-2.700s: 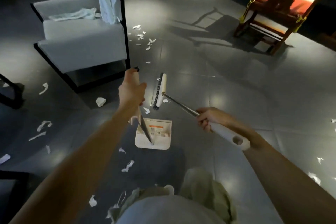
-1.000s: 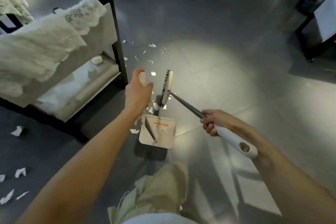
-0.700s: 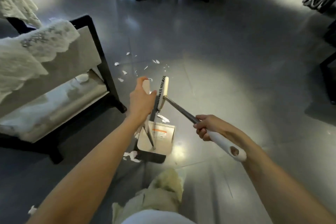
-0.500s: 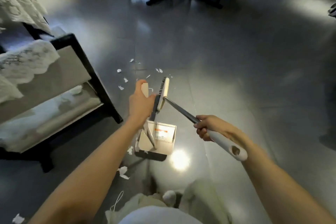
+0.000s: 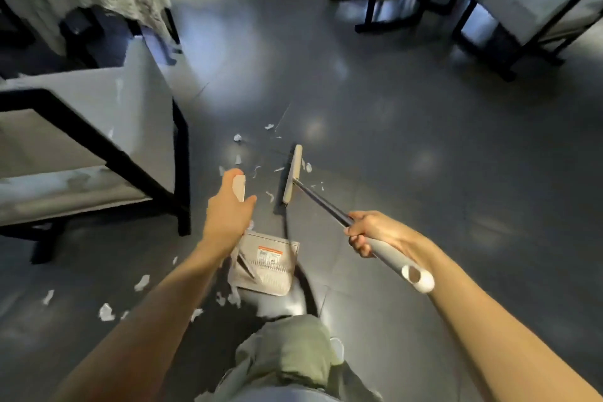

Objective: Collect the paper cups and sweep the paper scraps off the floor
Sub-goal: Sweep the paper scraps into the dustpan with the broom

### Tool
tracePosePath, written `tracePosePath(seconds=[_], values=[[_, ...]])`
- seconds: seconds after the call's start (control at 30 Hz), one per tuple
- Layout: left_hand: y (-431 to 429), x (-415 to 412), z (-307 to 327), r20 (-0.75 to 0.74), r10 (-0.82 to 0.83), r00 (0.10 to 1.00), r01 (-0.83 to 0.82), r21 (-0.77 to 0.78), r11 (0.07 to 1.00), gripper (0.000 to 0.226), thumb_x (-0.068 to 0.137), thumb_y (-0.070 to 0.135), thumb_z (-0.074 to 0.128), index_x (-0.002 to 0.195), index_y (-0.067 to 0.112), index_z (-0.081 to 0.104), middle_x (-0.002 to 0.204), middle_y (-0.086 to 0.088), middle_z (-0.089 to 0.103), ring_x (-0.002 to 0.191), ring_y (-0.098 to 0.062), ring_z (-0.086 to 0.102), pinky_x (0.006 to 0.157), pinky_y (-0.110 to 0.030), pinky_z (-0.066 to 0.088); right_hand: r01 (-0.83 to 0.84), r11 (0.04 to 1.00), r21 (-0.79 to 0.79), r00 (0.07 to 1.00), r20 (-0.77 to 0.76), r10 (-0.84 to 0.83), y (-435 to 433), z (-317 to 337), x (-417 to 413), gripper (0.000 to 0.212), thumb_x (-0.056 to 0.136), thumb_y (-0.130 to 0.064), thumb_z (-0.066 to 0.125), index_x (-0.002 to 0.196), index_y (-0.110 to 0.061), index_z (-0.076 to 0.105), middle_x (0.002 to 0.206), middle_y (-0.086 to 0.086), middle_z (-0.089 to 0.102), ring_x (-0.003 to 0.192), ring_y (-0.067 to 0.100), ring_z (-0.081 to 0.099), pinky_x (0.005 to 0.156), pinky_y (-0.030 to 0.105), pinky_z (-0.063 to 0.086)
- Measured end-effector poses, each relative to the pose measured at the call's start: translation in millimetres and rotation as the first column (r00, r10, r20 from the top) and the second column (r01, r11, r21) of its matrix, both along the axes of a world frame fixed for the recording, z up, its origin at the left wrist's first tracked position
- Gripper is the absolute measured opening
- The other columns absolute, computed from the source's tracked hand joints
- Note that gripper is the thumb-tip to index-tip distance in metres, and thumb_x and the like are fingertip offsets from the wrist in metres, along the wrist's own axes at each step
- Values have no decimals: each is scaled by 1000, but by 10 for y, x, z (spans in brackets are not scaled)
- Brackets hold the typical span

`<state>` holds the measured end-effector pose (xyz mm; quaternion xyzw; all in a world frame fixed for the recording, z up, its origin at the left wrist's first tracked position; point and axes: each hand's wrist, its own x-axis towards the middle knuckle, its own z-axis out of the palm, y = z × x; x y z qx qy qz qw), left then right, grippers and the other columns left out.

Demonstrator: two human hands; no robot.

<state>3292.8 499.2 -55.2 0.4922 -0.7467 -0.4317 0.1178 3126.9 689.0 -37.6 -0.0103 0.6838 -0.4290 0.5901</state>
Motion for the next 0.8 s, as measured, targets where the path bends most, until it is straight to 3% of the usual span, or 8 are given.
tracePosePath(seconds=[0.13, 0.23, 0.27, 0.3, 0.33, 0.4, 0.47, 0.8], values=[[27, -587, -1, 38, 147, 988, -147, 5, 989, 35, 92, 22, 55, 118, 38, 38, 92, -10, 53, 63, -28, 59, 50, -34, 54, -164, 986, 24, 987, 5, 163, -220, -34, -920, 18, 93, 8, 41, 98, -9, 44, 45, 0, 40, 31, 5, 38, 31, 14, 32], [16, -1093, -83, 49, 275, 960, -276, 2, 961, 34, 90, 23, 56, 116, 38, 39, 97, -14, 55, 71, -34, 61, 65, -44, 57, -245, 969, 34, 969, 51, 243, -446, -162, -1661, 28, 94, 8, 42, 114, -12, 38, 49, 1, 38, 32, 6, 37, 30, 15, 32], [-10, -1270, -125, 63, 307, 950, -307, -3, 952, 33, 90, 24, 56, 115, 39, 39, 97, -14, 55, 74, -35, 62, 68, -46, 57, -272, 962, 25, 960, 75, 269, -551, -181, -1882, 23, 94, 8, 42, 101, -11, 30, 50, 1, 38, 32, 6, 37, 31, 15, 31], [-43, -1455, -166, 64, 338, 939, -339, 2, 941, 33, 89, 25, 56, 114, 40, 39, 96, -14, 55, 75, -37, 62, 68, -47, 57, -282, 958, 50, 958, 57, 280, -654, -254, -2137, 39, 94, 8, 42, 121, -21, 40, 50, 2, 39, 33, 6, 36, 31, 15, 31], [-85, -1637, -195, 75, 361, 929, -363, 5, 932, 34, 89, 25, 56, 114, 41, 39, 96, -14, 56, 75, -38, 63, 67, -47, 57, -317, 947, 58, 948, 36, 315, -765, -292, -2357, 43, 94, 7, 42, 130, -12, 28, 50, 2, 40, 34, 6, 37, 33, 15, 30], [-187, -1994, -243, 118, 381, 917, -382, -14, 924, 36, 88, 25, 56, 114, 41, 38, 92, -14, 57, 72, -38, 63, 66, -48, 58, -453, 888, 78, 887, -58, 458, -965, -362, -2741, 29, 92, 4, 44, 105, -22, 50, 54, 1, 45, 40, 7, 40, 38, 18, 33], [-279, -2302, -266, 159, 397, 904, -395, -48, 917, 36, 87, 24, 57, 113, 40, 37, 89, -15, 59, 69, -38, 63, 64, -48, 57, -508, 856, 95, 854, -78, 515, -1181, -388, -3129, 28, 91, 5, 44, 82, -21, 49, 53, 1, 45, 39, 6, 40, 37, 18, 34], [-441, -3474, -115, 235, 582, 779, -580, -83, 810, 37, 90, 22, 59, 120, 32, 40, 89, -17, 60, 61, -33, 61, 61, -39, 57, -700, 700, 141, 699, -61, 712, -2407, -515, -4921, 14, 89, 7, 43, 88, -4, 52, 56, 4, 45, 38, 7, 42, 35, 17, 36]])
